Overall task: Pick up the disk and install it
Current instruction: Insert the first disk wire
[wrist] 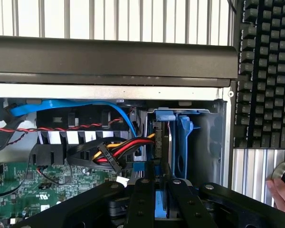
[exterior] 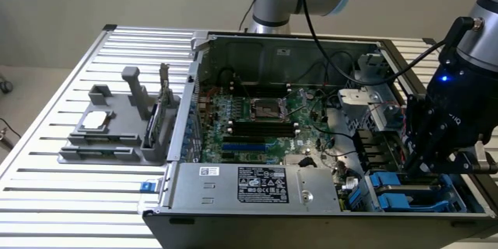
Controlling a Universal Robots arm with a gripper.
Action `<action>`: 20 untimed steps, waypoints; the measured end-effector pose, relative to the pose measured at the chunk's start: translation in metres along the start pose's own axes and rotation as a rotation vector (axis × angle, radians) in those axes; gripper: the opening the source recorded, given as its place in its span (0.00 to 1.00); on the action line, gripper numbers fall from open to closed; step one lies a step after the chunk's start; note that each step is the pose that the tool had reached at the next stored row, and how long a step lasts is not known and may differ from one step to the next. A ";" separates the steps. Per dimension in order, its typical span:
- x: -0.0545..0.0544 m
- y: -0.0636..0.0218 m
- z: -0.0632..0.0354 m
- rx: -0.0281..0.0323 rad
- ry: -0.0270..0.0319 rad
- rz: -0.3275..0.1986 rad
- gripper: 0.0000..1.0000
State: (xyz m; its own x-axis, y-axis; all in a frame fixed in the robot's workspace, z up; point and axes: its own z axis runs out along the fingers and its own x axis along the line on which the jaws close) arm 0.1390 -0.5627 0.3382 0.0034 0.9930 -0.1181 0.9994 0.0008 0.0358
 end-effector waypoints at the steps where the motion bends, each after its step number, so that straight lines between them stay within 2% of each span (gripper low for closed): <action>1: 0.000 0.0000 0.0001 0.0000 0.0000 0.000 0.16; 15: 0.001 0.0000 0.0002 0.0000 0.0006 0.000 0.16; 20: 0.000 0.0001 -0.0034 0.0000 0.0006 0.000 0.16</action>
State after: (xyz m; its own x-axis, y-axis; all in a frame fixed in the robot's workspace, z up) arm 0.1390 -0.5619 0.3415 0.0034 0.9931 -0.1175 0.9994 0.0008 0.0358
